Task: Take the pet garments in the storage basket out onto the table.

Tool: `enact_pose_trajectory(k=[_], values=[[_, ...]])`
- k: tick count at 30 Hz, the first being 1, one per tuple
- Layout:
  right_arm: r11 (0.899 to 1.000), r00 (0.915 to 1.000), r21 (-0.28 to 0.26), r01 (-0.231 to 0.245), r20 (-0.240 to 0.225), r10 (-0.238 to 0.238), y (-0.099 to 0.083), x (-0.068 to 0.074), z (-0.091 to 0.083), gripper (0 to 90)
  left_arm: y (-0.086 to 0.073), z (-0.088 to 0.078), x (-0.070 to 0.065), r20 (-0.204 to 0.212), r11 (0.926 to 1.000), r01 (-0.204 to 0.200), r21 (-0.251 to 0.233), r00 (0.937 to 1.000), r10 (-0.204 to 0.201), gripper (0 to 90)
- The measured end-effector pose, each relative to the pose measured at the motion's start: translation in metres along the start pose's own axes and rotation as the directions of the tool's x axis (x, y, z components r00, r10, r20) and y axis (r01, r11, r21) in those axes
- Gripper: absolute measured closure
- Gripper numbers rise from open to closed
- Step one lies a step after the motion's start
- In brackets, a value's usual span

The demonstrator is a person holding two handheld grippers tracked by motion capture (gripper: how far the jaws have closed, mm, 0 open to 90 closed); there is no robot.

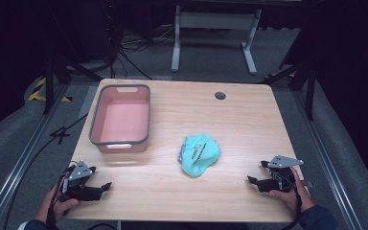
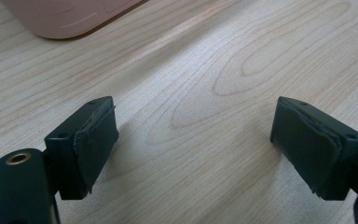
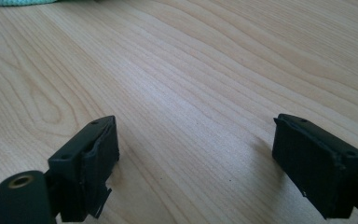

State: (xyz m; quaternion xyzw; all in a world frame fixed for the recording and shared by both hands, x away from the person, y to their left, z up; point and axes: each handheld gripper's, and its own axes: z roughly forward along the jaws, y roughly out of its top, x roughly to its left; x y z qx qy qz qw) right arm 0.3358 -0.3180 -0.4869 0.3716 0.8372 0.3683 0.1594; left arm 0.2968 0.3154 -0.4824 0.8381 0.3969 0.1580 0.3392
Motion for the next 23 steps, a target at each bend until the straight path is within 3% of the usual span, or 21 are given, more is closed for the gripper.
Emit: enact_pose_trajectory(k=[23], values=[[1.0, 0.9999, 0.001, -0.007, 0.009, 0.007, -0.0013, 0.0008, -0.0014, 15.1, -0.0001, 0.0001, -0.0001, 0.003, 1.0, 0.002, 0.001, 1.0, -0.002, 14.8]])
